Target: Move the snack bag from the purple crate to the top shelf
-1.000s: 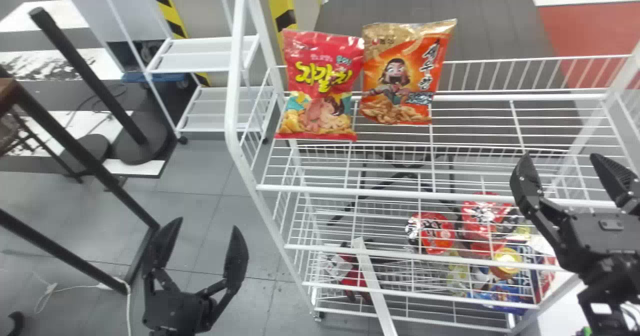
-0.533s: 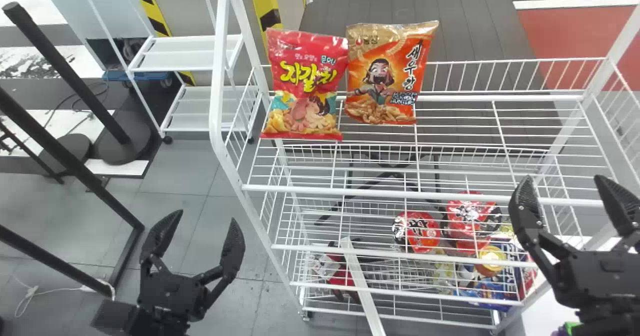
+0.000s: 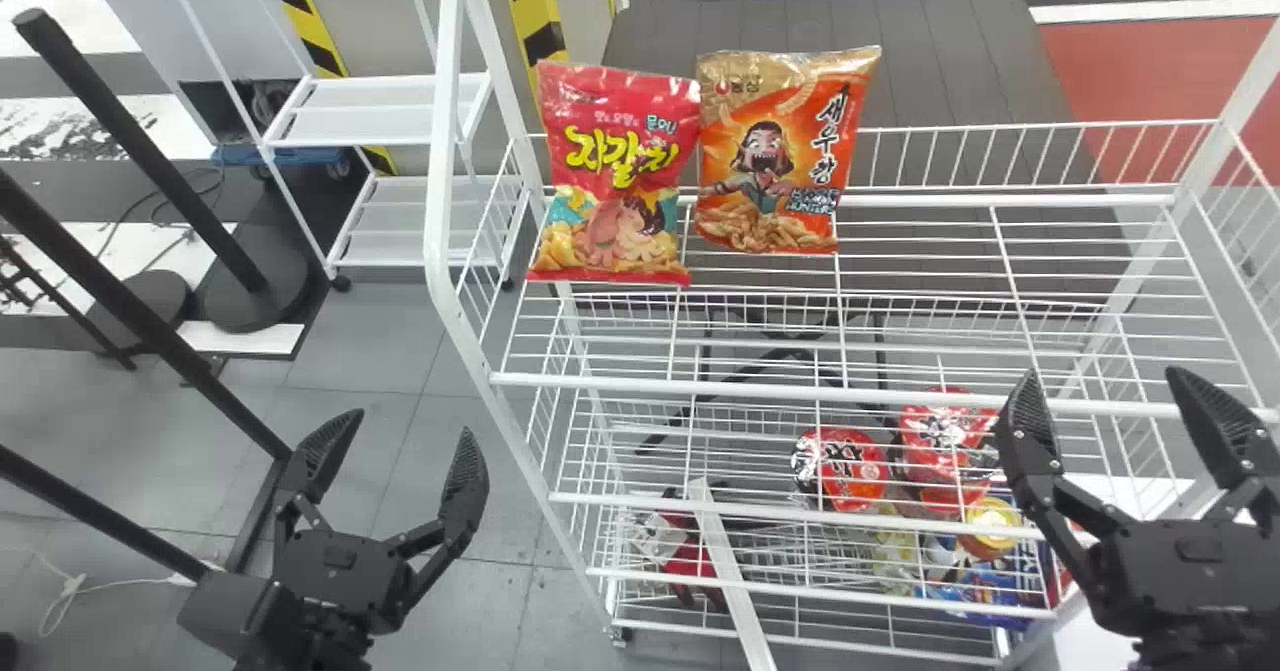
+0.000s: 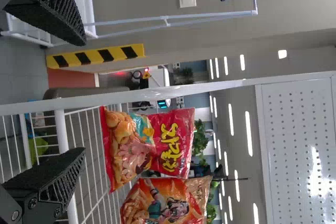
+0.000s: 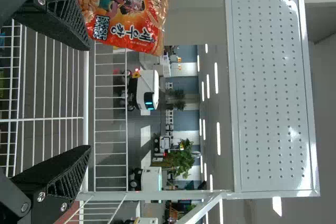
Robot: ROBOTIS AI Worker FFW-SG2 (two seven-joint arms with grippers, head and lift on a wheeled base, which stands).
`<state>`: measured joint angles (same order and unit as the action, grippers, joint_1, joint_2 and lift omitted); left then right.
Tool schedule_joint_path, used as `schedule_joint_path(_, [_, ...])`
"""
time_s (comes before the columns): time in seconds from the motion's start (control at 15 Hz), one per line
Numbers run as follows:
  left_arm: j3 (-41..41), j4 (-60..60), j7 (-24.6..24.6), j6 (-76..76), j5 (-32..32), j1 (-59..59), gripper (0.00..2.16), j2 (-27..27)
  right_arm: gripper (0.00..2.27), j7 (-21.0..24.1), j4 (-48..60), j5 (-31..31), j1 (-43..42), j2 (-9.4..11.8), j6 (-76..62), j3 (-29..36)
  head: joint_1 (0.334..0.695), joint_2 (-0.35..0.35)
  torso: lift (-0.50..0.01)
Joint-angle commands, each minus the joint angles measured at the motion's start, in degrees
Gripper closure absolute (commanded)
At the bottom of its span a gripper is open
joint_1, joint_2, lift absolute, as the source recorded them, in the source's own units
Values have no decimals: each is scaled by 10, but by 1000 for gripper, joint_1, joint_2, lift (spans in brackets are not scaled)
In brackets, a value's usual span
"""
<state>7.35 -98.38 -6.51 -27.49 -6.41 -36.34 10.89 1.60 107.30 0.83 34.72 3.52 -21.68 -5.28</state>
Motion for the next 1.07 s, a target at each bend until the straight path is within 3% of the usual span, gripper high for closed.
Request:
schedule_joint_path(0.0, [4, -10, 0, 7, 2, -4, 100, -2, 167, 1, 1, -4, 1, 0, 0, -3, 695, 178, 9])
schedule_joint_path(1.0, [12, -13, 3, 7, -4, -5, 100, -3, 167, -1, 1, -13, 4, 1, 9, -7, 695, 207, -1])
